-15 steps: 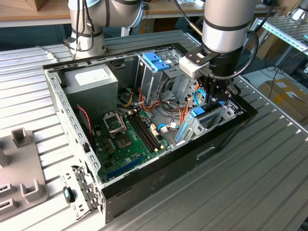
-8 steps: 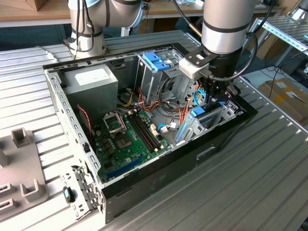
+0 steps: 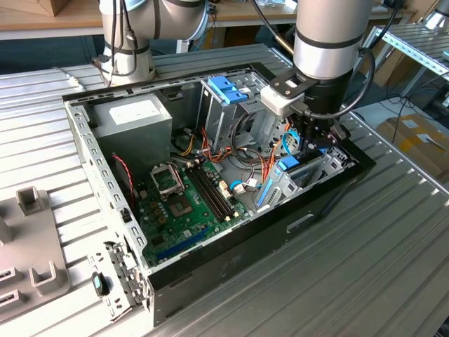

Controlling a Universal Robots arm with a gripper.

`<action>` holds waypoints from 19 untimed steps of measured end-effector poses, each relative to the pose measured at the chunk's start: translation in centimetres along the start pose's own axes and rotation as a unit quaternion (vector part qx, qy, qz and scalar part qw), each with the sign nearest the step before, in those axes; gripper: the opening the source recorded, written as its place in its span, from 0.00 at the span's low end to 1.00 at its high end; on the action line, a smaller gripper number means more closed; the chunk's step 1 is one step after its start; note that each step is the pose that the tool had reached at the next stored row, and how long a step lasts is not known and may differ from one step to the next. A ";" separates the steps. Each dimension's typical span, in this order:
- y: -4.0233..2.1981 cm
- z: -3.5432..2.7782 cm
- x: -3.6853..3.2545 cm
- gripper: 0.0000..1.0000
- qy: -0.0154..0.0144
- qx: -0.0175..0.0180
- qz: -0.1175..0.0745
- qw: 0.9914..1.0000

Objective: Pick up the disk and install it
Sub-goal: 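Insert the first disk wire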

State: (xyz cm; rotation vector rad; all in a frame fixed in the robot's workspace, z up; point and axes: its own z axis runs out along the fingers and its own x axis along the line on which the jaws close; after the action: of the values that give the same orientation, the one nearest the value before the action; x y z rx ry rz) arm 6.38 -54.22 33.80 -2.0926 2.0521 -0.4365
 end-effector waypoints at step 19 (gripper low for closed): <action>-0.50 -0.67 0.07 0.29 0.000 -0.002 0.000 1.000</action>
State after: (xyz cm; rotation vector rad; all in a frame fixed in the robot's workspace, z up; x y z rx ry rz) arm 6.62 -54.22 34.60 -2.0944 2.0538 -0.4328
